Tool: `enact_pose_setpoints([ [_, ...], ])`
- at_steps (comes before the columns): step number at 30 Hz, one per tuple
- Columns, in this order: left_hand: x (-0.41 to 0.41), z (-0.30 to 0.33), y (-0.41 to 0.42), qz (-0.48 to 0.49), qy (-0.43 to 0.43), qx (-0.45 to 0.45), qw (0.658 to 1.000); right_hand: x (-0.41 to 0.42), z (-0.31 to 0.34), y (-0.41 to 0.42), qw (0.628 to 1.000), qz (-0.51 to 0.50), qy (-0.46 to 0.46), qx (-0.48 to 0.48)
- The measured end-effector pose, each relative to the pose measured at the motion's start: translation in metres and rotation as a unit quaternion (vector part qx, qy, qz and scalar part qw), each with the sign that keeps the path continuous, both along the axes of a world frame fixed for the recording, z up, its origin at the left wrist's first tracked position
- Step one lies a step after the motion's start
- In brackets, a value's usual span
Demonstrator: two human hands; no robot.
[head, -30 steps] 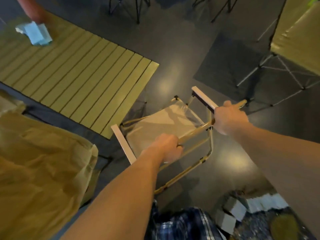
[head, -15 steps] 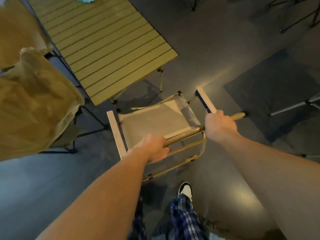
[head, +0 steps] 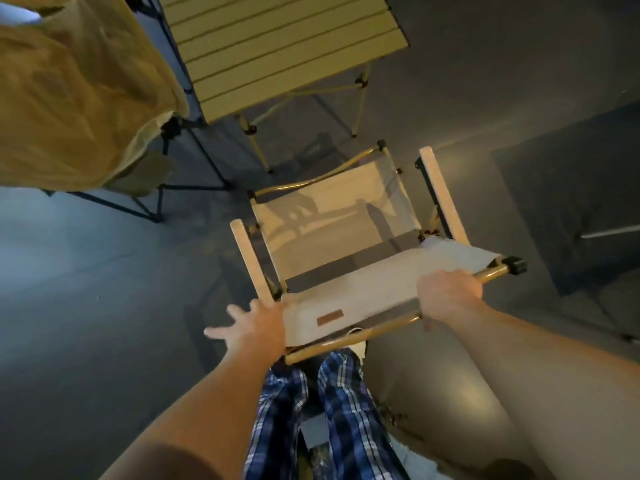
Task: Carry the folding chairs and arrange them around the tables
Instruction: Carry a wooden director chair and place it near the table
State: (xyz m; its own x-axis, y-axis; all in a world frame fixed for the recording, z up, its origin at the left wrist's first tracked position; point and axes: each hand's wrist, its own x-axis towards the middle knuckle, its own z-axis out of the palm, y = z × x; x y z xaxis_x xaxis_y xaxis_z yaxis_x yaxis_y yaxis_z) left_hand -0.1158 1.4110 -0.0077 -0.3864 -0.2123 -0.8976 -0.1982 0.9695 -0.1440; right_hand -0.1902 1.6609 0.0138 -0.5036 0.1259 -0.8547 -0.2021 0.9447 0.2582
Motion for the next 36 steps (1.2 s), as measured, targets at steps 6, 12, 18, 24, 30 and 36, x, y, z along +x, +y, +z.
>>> enact_pose_setpoints([
  [6,0.015,-0.022,0.013,0.429,-0.085,0.08,0.896,0.022,-0.018,0.001,0.999,0.005,-0.038,-0.002],
  [12,0.057,-0.068,0.031,0.52,-0.066,0.053,0.85,0.031,-0.038,-0.015,0.995,0.035,-0.094,0.023],
  [18,0.074,-0.085,0.034,0.43,-0.005,0.022,0.903,0.04,-0.051,-0.013,0.996,0.006,-0.078,0.038],
  [24,0.037,-0.081,0.021,0.452,0.054,0.01,0.89,0.018,-0.052,-0.012,1.0,-0.021,0.01,0.01],
  [30,0.033,-0.089,0.033,0.376,0.058,0.021,0.925,0.008,-0.051,-0.004,0.998,-0.02,0.045,0.036],
  [36,0.012,-0.079,0.055,0.366,0.084,0.063,0.925,-0.01,-0.045,0.016,0.99,-0.091,0.094,0.044],
])
